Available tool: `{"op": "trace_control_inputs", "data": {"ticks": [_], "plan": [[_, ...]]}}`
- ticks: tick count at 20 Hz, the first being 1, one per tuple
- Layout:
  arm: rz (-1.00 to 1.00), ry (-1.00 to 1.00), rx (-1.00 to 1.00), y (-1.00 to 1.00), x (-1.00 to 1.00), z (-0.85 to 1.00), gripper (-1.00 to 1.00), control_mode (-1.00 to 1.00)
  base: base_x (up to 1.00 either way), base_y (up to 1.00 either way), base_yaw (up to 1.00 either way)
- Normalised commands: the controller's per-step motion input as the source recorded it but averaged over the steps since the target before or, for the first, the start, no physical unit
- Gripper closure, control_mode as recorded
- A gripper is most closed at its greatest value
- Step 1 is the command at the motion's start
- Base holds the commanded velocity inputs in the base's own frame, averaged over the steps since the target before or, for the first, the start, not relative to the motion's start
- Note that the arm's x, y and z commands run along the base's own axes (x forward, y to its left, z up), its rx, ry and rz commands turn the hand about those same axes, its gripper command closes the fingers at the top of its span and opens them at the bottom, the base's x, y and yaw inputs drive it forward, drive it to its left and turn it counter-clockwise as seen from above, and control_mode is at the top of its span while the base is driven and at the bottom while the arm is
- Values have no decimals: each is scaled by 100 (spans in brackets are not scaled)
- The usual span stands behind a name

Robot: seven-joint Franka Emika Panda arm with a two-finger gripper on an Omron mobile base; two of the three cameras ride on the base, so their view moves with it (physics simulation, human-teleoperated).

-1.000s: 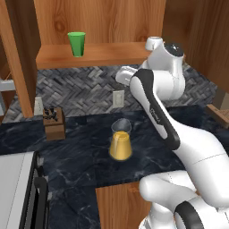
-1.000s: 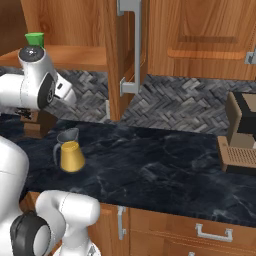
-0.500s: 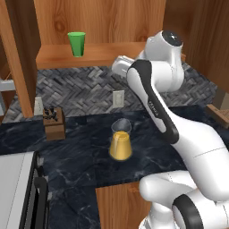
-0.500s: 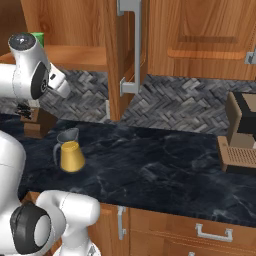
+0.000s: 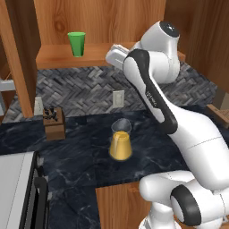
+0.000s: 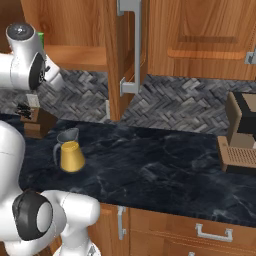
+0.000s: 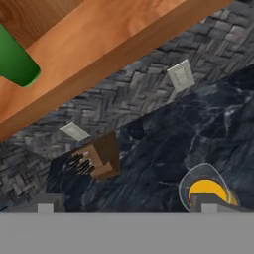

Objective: There is a tray on the dining counter. Grab the cup, mug, and pitcher and place them on the tray. The pitcher may be placed next to the tray if it cannot fit the tray.

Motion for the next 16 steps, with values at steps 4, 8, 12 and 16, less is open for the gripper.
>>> {"op": "trace_control_inputs", "data": {"ticks": [4,8,12,16], "plan": [[0,-1,8,12,14,24,-100,-100,0,0,0],[0,0,3,5,15,27,-100,-100,0,0,0],[0,0,1,5,24,23,-100,-100,0,0,0],[0,0,1,15,37,22,-100,-100,0,0,0]]}}
